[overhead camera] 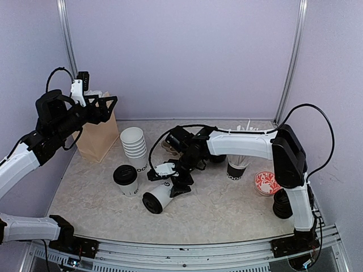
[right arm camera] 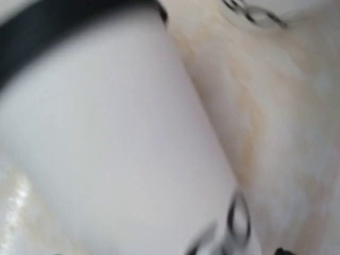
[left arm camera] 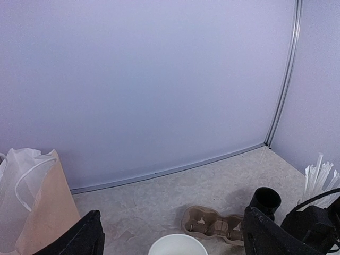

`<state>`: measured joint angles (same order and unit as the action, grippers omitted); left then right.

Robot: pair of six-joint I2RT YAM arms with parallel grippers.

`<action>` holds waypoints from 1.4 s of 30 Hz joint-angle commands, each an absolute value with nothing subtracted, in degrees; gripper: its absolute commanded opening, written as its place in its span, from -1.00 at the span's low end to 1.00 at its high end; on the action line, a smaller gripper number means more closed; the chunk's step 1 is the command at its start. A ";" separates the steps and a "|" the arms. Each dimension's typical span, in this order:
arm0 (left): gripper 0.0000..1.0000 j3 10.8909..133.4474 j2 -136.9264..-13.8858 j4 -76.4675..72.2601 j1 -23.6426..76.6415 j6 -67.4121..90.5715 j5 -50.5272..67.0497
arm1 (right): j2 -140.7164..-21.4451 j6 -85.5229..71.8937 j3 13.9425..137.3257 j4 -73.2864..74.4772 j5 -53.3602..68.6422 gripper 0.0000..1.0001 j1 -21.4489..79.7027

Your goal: Pack the takeout coffee

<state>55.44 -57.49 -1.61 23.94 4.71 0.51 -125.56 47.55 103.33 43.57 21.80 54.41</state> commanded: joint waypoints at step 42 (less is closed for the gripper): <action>0.87 64.87 -52.19 39.56 55.64 6.06 -0.27 | -100.36 38.93 87.71 43.44 41.94 0.34 47.39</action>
